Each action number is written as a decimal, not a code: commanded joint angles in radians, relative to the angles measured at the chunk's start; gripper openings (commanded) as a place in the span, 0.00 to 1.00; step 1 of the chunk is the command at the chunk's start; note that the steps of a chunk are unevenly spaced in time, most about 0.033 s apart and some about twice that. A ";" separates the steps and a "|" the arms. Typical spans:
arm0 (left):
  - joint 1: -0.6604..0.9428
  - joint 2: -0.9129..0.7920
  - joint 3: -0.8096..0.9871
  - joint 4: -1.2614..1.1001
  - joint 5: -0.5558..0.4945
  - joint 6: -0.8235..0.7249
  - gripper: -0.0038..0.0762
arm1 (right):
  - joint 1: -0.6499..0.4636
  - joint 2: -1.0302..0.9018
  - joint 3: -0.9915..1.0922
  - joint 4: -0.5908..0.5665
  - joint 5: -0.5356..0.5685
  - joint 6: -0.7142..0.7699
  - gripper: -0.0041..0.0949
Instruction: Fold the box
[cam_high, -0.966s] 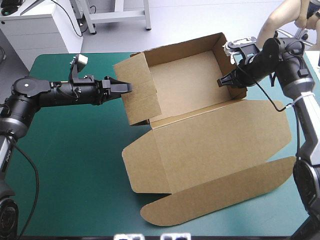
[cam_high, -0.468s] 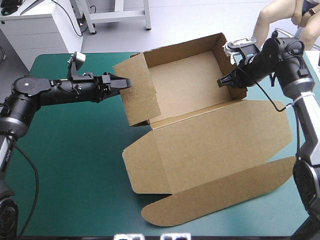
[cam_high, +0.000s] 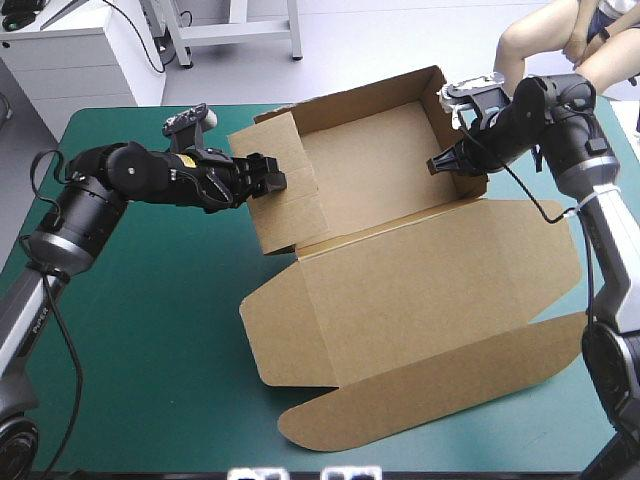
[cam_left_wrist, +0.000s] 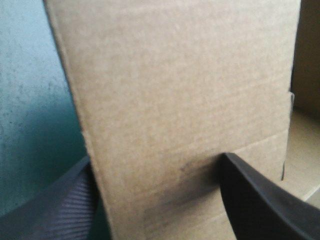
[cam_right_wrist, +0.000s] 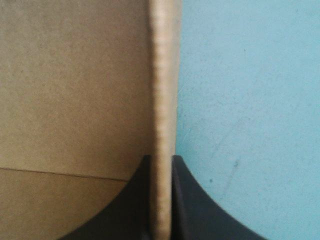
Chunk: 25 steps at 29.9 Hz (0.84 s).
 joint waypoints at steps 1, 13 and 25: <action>-0.062 -0.032 -0.033 0.086 -0.074 -0.114 0.66 | 0.027 -0.046 -0.074 0.023 -0.037 0.011 0.02; -0.088 -0.063 -0.035 0.068 -0.020 -0.145 0.66 | 0.089 -0.046 -0.118 -0.092 -0.003 0.037 0.02; -0.088 -0.093 -0.092 0.043 0.049 -0.119 0.66 | 0.089 -0.046 -0.118 -0.097 0.016 0.043 0.02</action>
